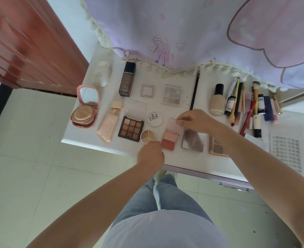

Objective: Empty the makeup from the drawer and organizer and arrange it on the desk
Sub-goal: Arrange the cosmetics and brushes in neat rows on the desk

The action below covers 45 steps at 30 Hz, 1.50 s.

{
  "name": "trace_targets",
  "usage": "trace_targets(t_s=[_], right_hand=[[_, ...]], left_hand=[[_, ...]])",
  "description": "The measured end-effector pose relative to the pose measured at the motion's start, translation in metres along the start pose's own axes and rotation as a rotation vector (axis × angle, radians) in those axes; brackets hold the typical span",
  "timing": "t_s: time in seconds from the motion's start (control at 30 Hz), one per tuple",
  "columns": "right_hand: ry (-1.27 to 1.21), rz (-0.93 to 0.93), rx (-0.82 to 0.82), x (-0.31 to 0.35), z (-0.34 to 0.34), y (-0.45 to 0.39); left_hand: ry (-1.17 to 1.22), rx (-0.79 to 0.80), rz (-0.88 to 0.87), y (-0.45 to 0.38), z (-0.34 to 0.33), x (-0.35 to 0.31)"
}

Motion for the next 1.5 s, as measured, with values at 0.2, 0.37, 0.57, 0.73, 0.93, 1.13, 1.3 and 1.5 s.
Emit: trace_targets(t_s=[0.2, 0.37, 0.57, 0.73, 0.93, 1.13, 1.3, 1.5], right_hand=[[0.355, -0.252, -0.441, -0.048, 0.008, 0.034], [0.389, -0.474, -0.389, -0.053, -0.037, 0.040], [-0.070, -0.516, -0.455, -0.071, -0.036, 0.042], [-0.260, -0.311, -0.426, -0.069, 0.002, 0.074], [-0.527, -0.081, -0.324, -0.065, 0.030, 0.103], [-0.525, 0.025, -0.237, -0.040, 0.042, 0.106], [-0.129, 0.053, -0.253, -0.021, 0.048, 0.095], [0.365, 0.323, -0.279, -0.006, 0.036, 0.088]], left_hand=[[-0.054, -0.054, -0.064, 0.003, 0.015, 0.002], [-0.027, -0.137, -0.125, -0.005, 0.032, -0.001], [0.027, -0.151, -0.247, -0.006, 0.044, -0.014], [0.290, -0.088, -0.361, -0.016, 0.061, -0.045], [0.580, 0.199, -0.418, -0.024, 0.078, -0.079], [0.749, 0.392, -0.406, -0.020, 0.082, -0.083], [0.784, 0.297, -0.411, -0.018, 0.093, -0.082], [0.330, 0.088, -0.595, -0.005, 0.094, -0.085]])
Point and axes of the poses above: each hand's wrist, its own y-axis away from the middle knuckle, its own z-axis out of the back of the hand, x = y × z, the point moved 7 cm from there along -y, towards the middle knuckle, and after that the axes turned 1 degree about -x, right-handed, at the moved point
